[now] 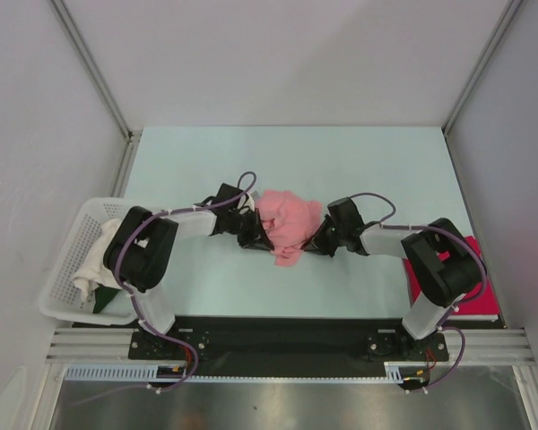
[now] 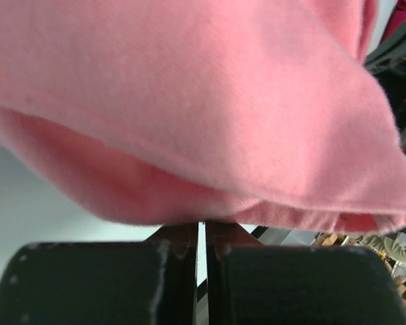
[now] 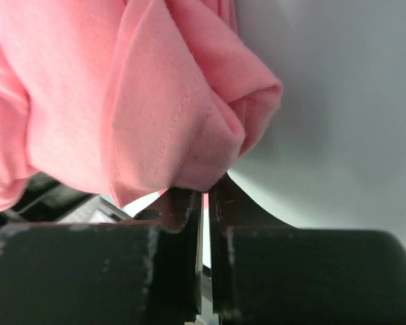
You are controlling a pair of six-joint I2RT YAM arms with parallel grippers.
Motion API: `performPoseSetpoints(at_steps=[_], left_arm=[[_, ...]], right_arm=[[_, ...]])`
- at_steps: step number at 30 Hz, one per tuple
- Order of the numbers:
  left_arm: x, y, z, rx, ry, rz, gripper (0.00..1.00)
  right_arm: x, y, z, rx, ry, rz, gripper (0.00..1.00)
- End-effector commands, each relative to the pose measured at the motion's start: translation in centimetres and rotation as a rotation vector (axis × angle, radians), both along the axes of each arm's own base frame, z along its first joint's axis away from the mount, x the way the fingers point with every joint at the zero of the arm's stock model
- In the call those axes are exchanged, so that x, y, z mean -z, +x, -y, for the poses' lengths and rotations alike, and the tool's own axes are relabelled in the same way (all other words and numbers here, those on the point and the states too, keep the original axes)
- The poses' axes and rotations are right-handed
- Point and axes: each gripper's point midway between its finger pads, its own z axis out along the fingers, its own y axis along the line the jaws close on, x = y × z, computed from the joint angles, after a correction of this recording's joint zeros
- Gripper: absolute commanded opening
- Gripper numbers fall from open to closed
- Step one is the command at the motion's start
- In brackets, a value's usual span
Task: Fold and stack the t-shirts
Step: Flatten the tshirt out
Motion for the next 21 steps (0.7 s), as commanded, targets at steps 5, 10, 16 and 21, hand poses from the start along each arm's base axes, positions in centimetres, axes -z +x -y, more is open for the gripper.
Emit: performPoseSetpoints(at_steps=[5,10,16,21], left_arm=[[-6.9,1.8,-0.4,-0.030,-0.007,0.194,0.00],[-18.1,3.7,0.0,-0.093,-0.107,0.428,0.00],[-33.7,3.1,-0.6,-0.126,-0.258,0.744,0.00],[-47.0,-0.5,-4.0,-0.177,-0.324,1.085,0.00]], right_arm=[[-3.0,1.0,1.9,-0.077,-0.172,0.099,0.00],[-13.0,1.6,3.6,-0.110,-0.231,0.338,0.00],[-25.3,0.1,4.0,-0.188,-0.198,0.579,0.00],[-36.6,-3.7,3.2,-0.293,-0.098,0.824,0.00]])
